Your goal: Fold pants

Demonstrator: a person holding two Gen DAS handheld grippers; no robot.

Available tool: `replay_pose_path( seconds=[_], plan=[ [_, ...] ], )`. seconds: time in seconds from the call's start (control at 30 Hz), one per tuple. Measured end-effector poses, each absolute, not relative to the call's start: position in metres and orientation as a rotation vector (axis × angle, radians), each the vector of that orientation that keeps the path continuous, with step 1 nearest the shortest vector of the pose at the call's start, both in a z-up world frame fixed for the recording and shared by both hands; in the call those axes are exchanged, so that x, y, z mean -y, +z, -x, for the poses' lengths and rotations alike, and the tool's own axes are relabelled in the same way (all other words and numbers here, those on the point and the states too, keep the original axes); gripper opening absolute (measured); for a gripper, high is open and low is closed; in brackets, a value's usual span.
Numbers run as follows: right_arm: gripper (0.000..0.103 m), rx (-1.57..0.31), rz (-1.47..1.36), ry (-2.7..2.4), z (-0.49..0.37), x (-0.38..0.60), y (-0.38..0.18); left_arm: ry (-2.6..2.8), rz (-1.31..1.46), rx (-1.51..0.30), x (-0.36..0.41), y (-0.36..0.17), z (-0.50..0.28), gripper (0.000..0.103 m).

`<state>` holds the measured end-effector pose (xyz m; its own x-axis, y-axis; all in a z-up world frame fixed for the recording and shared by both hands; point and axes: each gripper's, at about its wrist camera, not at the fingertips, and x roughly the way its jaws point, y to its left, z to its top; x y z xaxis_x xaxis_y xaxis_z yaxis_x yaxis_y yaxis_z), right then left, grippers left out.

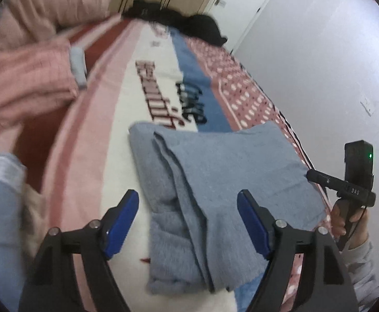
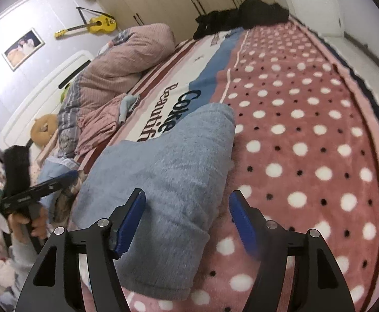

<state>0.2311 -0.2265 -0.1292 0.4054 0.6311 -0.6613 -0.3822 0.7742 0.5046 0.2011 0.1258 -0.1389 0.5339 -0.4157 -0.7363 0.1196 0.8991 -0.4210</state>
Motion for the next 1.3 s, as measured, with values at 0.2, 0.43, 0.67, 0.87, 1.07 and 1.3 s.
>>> replay_pose_path(
  seconds=[0.2,0.43,0.67,0.87,1.07,1.3],
  plan=[
    [0.063,-1.029,-0.359,0.765,-0.247,0.232,-0.145,-0.374,0.413,-1.070,-0.126,-0.168,-0.217,0.075],
    [0.064,-1.098,-0.369,0.812,-0.249,0.230,-0.161,-0.450,0.506,-1.106,-0.124,-0.190,-0.218,0.074],
    [0.065,-1.145,-0.466,0.876,-0.255,0.228,-0.183,-0.399,0.426,-1.105,-0.103,-0.186,-0.217,0.067],
    [0.059,-1.144,-0.427,0.894,-0.247,0.209,-0.182,-0.355,0.333,-1.077,-0.087,-0.175,-0.206,0.042],
    [0.052,-1.086,-0.361,0.860,-0.235,0.198,-0.168,-0.285,0.200,-1.000,-0.071,-0.158,-0.193,0.031],
    [0.049,-1.017,-0.284,0.846,-0.214,0.195,-0.147,-0.264,0.091,-0.897,-0.057,-0.130,-0.167,0.028]
  ],
)
